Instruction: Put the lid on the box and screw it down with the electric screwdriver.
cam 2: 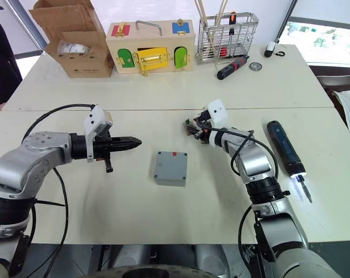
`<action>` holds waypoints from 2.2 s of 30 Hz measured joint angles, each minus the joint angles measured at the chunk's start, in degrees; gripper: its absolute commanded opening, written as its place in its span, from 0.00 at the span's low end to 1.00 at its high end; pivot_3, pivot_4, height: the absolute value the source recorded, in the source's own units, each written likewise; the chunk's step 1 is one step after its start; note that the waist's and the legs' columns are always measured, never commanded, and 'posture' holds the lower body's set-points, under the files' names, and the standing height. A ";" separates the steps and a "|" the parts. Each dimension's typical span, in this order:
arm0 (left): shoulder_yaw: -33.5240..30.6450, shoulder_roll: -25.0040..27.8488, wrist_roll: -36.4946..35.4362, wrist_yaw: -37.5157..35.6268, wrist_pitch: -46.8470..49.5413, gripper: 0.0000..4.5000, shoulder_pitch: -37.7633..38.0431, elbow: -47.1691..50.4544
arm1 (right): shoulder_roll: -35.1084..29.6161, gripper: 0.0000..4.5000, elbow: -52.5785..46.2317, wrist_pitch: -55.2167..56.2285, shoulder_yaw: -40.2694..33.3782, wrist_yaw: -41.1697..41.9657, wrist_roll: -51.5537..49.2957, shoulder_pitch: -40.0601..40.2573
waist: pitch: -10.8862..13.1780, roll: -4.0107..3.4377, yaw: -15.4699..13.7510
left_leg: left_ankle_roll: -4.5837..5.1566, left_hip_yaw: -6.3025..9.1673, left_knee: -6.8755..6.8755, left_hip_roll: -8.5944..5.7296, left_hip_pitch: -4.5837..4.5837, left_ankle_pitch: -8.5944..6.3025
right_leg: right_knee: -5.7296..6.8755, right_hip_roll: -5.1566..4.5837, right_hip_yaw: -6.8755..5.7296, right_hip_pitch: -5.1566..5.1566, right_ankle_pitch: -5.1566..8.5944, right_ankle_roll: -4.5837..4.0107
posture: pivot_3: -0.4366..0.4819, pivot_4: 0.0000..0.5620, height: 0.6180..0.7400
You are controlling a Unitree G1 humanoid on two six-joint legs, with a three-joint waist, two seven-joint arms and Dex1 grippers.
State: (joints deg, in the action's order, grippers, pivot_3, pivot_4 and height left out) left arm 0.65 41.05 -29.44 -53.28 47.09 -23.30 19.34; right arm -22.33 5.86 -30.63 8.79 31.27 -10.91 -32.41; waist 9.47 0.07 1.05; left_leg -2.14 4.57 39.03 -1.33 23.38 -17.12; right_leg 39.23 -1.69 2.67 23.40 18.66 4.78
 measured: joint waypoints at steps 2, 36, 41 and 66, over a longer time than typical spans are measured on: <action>0.36 -0.01 0.00 -0.03 -0.17 0.00 0.00 0.00 | 0.24 0.35 0.00 0.00 0.00 0.00 0.26 0.00 | 0.00 0.00 -0.01 | 0.00 0.00 0.00 0.00 0.00 0.00 | 0.00 0.00 0.00 0.00 0.00 0.00 | 0.48 0.27 1.00; 1.69 -0.56 -1.01 -1.95 -1.34 0.00 -1.84 0.05 | -1.63 0.01 -15.81 -5.43 -7.85 2.78 -5.13 0.28 | 0.00 0.00 -0.28 | 0.00 0.00 0.01 -0.01 0.02 0.00 | 0.00 -0.03 0.00 0.00 0.00 0.00 | 0.48 0.27 1.00; 3.78 2.48 -2.50 -6.65 -1.54 0.00 -1.90 4.04 | -9.09 0.01 -33.59 -16.88 -12.24 5.85 -14.83 7.35 | 0.00 0.00 -0.24 | 0.30 0.04 -0.05 0.00 0.02 -0.18 | -0.06 -0.04 0.00 -0.03 0.00 0.00 | 0.48 0.27 1.00; 9.82 4.05 0.47 -12.37 -6.84 0.00 -4.18 2.58 | -12.52 0.01 -44.69 -22.88 -6.84 1.78 -20.61 18.27 | 0.00 0.00 -0.26 | 0.32 0.05 0.03 0.00 -0.02 -0.19 | 0.00 0.02 -0.01 -0.09 0.00 0.00 | 0.48 0.27 1.00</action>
State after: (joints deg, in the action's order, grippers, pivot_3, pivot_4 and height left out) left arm 10.47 45.10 -28.97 -65.65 40.26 -27.48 21.93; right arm -34.85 -38.83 -53.51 1.95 33.05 -31.52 -14.14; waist 9.47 0.07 0.79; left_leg -1.82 4.62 39.06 -1.33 23.36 -17.31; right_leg 39.23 -1.67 2.66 23.32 18.66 4.78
